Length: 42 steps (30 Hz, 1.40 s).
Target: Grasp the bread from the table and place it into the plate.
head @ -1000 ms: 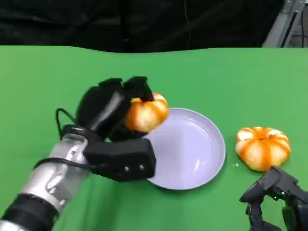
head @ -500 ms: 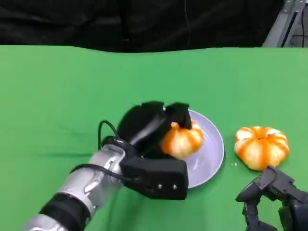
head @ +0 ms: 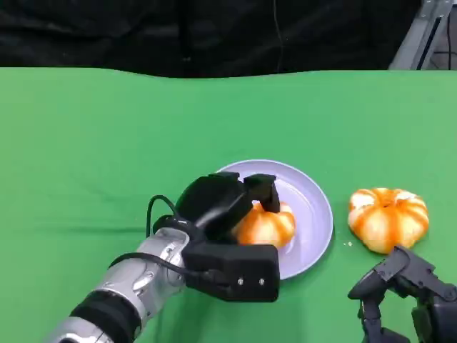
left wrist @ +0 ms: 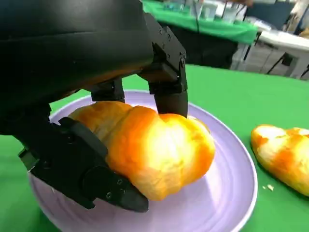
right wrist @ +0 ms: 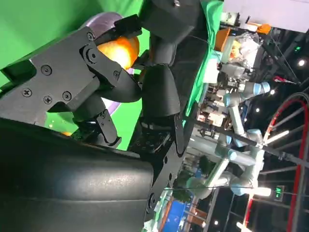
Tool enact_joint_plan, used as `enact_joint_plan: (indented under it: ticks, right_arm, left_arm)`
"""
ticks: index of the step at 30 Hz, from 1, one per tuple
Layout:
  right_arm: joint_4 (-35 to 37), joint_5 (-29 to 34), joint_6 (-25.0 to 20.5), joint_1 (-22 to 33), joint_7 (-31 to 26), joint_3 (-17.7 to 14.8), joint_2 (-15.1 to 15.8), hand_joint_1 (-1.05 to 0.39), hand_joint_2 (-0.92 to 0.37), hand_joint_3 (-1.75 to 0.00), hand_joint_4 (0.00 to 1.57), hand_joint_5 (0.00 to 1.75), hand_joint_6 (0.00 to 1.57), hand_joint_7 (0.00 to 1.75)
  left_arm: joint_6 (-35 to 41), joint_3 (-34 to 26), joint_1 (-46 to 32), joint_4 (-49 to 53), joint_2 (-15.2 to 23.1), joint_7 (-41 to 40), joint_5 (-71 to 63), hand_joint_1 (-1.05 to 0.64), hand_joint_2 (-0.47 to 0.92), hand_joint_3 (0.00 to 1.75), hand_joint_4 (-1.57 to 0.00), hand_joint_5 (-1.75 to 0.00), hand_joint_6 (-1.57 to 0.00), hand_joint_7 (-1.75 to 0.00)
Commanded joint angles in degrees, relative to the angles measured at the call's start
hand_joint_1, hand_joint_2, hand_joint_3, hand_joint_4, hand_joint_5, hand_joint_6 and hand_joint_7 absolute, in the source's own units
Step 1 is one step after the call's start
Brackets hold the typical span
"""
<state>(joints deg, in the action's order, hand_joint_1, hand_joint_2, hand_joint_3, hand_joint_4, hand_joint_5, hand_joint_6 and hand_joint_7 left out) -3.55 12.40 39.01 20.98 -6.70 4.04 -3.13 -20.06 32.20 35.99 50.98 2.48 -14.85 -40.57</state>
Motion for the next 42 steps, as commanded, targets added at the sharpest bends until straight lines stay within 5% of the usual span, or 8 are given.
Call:
enact_joint_plan:
  ticks: [1, 3, 9, 25, 28, 30, 32, 42]
  right_arm:
    - [-0.6, -0.6, 0.0, 0.3, -0.3, -0.3, 0.5, -0.09, -0.51, -1.21, 0.83, 1.75, 0.75, 1.52]
    - [-0.3, -0.9, 0.4, 0.2, -0.2, -0.4, 0.6, -0.09, -0.51, -1.20, 0.83, 1.75, 0.75, 1.52]
    - [0.1, -0.5, 0.6, -0.3, -0.5, -0.6, 0.7, -0.12, -0.51, -1.20, 0.84, 1.75, 0.76, 1.52]
    - [0.8, -1.1, 1.4, -0.7, -0.1, -0.7, 1.0, -0.12, -0.49, -1.23, 0.84, 1.75, 0.76, 1.51]
    - [0.4, -0.9, 1.1, -0.4, -0.1, -0.7, 1.0, -0.11, -0.49, -1.24, 0.84, 1.75, 0.75, 1.51]
    - [1.0, -0.8, 1.6, -0.6, -0.2, -0.8, 1.1, -0.12, -0.51, -1.21, 0.84, 1.75, 0.75, 1.51]
    - [1.8, -0.9, 2.4, -1.0, -0.4, -0.9, 1.1, -0.12, -0.51, -1.21, 0.84, 1.75, 0.75, 1.51]
    - [2.4, -0.6, 3.1, -1.2, -0.7, -1.1, 1.0, -0.13, -0.51, -1.20, 0.84, 1.75, 0.75, 1.51]
  left_arm:
    - [2.0, 0.5, 0.8, -2.4, 2.0, 6.7, 0.0, -0.26, 0.92, 0.27, -0.71, -0.62, -0.79, -0.22]
    - [2.8, 1.0, 0.7, -3.9, 2.6, 8.6, -0.6, -0.52, 0.92, 0.30, -0.55, -0.26, -0.64, -0.05]
    - [7.8, 0.8, -1.8, -10.0, 3.8, 13.1, -0.3, -0.96, 0.92, 0.48, -0.04, -0.01, -0.32, 0.00]
    - [11.0, -4.2, -8.1, -25.1, 6.6, 20.0, 6.3, -1.05, 0.92, 0.57, 0.00, 0.00, -0.17, -0.01]
    - [11.1, -7.1, -10.7, -29.8, 6.5, 22.4, 11.1, -1.03, 0.92, 0.53, 0.00, 0.00, -0.20, -0.02]
    - [11.2, -9.4, -13.3, -34.6, 6.6, 23.8, 14.9, -0.67, 0.92, 0.29, -0.22, -0.09, -0.35, -0.05]
    - [10.7, -11.2, -15.4, -37.9, 6.6, 24.4, 17.9, -0.60, 0.92, 0.24, -0.27, -0.11, -0.38, -0.05]
    - [19.2, -19.3, -23.1, -49.4, 5.1, 34.4, 38.3, -0.10, 0.92, 0.26, -0.65, -0.27, -0.67, -0.14]
